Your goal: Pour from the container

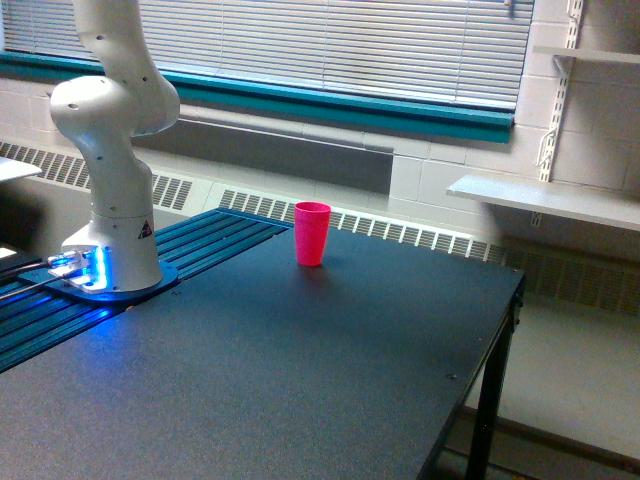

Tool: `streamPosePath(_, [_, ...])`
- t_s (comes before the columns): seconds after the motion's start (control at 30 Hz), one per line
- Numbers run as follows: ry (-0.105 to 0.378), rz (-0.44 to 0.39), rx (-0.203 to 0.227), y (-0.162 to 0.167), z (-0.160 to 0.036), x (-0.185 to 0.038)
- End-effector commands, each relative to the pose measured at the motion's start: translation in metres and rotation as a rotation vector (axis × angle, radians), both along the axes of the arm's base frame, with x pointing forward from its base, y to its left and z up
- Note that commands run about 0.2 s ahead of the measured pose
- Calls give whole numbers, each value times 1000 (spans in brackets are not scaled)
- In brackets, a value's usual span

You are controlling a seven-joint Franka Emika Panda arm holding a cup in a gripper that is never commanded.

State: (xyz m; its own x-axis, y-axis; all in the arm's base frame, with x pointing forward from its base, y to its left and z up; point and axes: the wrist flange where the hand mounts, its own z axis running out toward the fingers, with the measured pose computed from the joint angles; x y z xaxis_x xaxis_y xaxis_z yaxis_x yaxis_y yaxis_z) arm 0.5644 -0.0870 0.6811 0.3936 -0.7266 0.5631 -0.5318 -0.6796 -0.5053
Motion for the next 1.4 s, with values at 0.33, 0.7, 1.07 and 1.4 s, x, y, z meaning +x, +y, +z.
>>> streamPosePath(0.33, [45,24,-10,19,-16,12])
streamPosePath(0.7, [70,49,-40,53,-18,10])
streamPosePath(1.07, [82,61,-86,103,-10,-12])
streamPosePath(1.4, [90,75,-147,146,-4,-53])
